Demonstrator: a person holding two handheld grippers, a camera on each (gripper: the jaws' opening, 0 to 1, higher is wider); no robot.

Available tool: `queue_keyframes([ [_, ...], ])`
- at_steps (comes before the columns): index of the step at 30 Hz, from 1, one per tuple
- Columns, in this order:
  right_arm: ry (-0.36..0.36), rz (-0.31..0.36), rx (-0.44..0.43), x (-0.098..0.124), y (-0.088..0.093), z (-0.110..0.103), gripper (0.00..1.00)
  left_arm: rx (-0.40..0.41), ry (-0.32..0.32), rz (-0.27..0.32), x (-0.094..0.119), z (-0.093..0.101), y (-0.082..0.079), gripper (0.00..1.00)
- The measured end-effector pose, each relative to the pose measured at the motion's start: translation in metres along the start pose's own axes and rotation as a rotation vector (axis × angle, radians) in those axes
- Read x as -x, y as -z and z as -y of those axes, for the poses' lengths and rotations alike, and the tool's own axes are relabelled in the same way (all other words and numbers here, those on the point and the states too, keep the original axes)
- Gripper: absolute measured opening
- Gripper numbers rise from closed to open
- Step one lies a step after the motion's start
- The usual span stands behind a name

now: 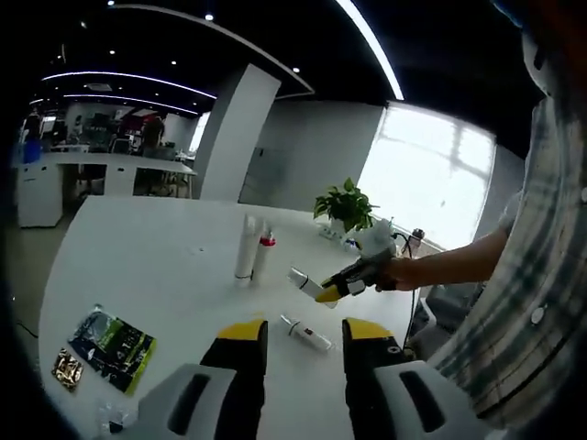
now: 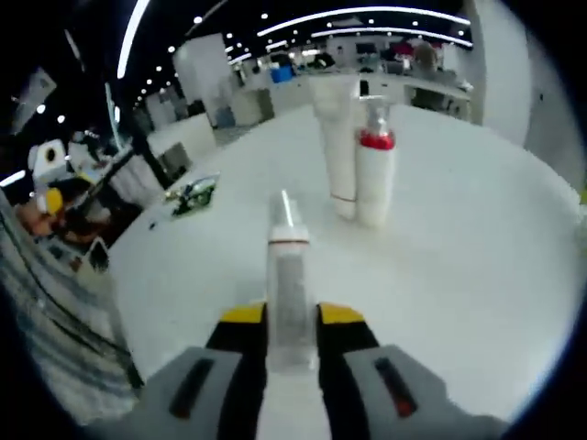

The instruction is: Arrange the skincare products in the storage area until every visible bottle or jar stands upright without overlapping.

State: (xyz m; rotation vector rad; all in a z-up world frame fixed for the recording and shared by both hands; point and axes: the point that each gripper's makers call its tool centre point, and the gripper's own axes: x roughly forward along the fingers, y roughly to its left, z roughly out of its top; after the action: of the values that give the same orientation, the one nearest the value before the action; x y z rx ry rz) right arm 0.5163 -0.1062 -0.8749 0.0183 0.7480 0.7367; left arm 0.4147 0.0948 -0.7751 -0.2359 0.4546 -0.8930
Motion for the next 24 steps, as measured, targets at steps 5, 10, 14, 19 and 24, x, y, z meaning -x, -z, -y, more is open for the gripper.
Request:
queue_keyframes([
  [5,-0.084,0.09,-0.035,0.008,-0.026,-0.031,0.18,-0.009,0.033,0.024,-0.011,0.002,-0.015,0.35],
  [10,-0.222,0.213,-0.078,0.019,-0.061,-0.075,0.18,0.005,0.059,0.056,-0.021,0.002,-0.03,0.35],
  [14,-0.285,0.255,-0.074,0.022,-0.077,-0.098,0.18,-0.061,0.054,0.025,-0.027,0.001,-0.032,0.36],
  [19,-0.365,0.293,-0.061,0.023,-0.09,-0.127,0.18,-0.012,0.087,0.056,-0.029,0.001,-0.041,0.37],
  [24,-0.445,0.307,-0.047,0.024,-0.096,-0.153,0.18,0.021,0.112,0.077,-0.029,0.0,-0.047,0.37],
])
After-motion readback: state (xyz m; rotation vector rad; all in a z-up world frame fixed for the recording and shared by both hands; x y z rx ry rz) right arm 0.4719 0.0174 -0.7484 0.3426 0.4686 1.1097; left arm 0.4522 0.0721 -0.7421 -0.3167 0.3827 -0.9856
